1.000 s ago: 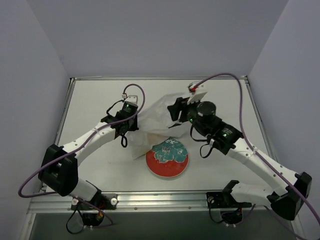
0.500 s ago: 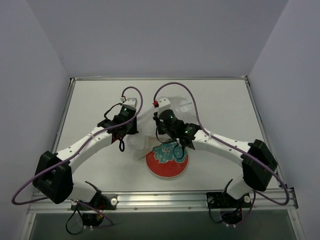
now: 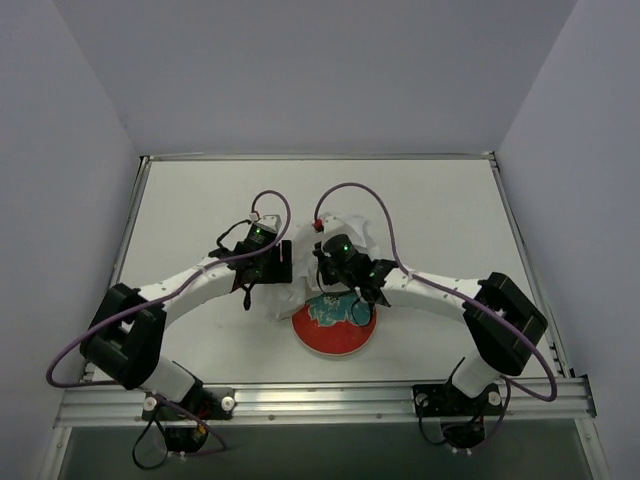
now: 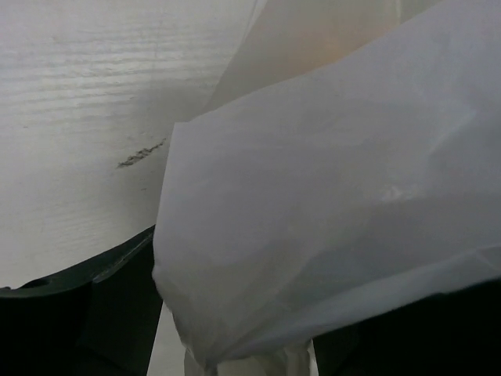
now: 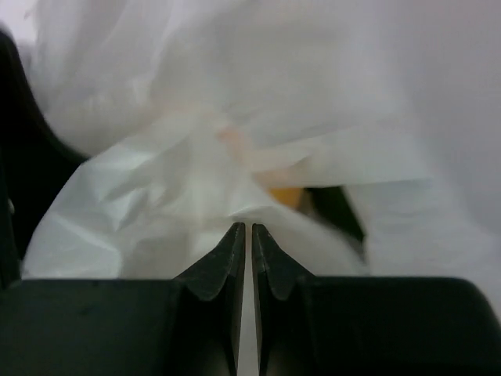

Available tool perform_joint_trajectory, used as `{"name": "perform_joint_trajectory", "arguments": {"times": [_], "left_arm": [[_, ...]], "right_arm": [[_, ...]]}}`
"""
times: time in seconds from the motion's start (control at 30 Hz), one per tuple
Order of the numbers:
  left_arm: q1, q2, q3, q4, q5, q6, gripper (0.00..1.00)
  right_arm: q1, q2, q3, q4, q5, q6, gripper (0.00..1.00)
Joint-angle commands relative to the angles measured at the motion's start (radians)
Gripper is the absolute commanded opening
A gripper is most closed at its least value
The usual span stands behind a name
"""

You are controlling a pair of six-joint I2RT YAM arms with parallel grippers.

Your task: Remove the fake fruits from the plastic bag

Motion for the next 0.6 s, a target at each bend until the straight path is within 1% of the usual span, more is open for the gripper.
{"name": "perform_joint_trajectory", "arguments": {"times": [0.0, 0.03, 0.13, 0.17, 0.2, 0.3, 0.33, 0.37, 0.4, 0.43, 0.5, 0.53, 0.57], "left_arm": [[-0.008, 0.082, 0.005, 0.084, 0.094, -0.055, 0.61], [-0.013, 0.119, 0.006, 0.099, 0.099, -0.058, 0.61], [-0.019, 0.185, 0.002, 0.149, 0.107, -0.075, 0.27], [-0.018, 0.201, 0.005, 0.159, 0.091, -0.079, 0.08], [-0.016, 0.219, 0.022, 0.171, 0.081, -0.082, 0.03], [-0.01, 0.293, 0.083, 0.187, -0.013, -0.07, 0.02], [-0.007, 0.338, 0.154, 0.17, -0.03, -0.062, 0.02], [-0.004, 0.36, 0.195, 0.159, -0.091, -0.053, 0.02], [0.004, 0.385, 0.235, 0.153, -0.106, -0.038, 0.02], [0.03, 0.43, 0.315, 0.145, -0.114, -0.032, 0.02], [0.069, 0.469, 0.391, 0.142, -0.087, -0.035, 0.02], [0.105, 0.483, 0.442, 0.147, -0.076, -0.035, 0.02], [0.116, 0.483, 0.459, 0.145, -0.073, -0.033, 0.02]], "right_arm": [[-0.094, -0.027, 0.001, 0.054, 0.02, -0.004, 0.05], [-0.107, -0.019, 0.001, 0.054, 0.027, -0.01, 0.05], [-0.142, 0.013, 0.003, 0.06, 0.054, -0.017, 0.05], [-0.153, 0.033, 0.003, 0.065, 0.06, -0.012, 0.05], [-0.163, 0.043, 0.009, 0.072, 0.063, -0.009, 0.05], [-0.219, 0.097, 0.038, 0.112, 0.073, 0.014, 0.05], [-0.234, 0.111, 0.05, 0.125, 0.068, 0.016, 0.05], [-0.263, 0.144, 0.062, 0.138, 0.067, 0.016, 0.05], [-0.275, 0.161, 0.076, 0.166, 0.07, 0.016, 0.05], [-0.292, 0.175, 0.102, 0.181, 0.076, 0.016, 0.05], [-0.337, 0.214, 0.13, 0.233, 0.073, 0.012, 0.05], [-0.349, 0.223, 0.156, 0.24, 0.056, 0.002, 0.05], [-0.36, 0.231, 0.167, 0.241, 0.044, -0.003, 0.05]]}}
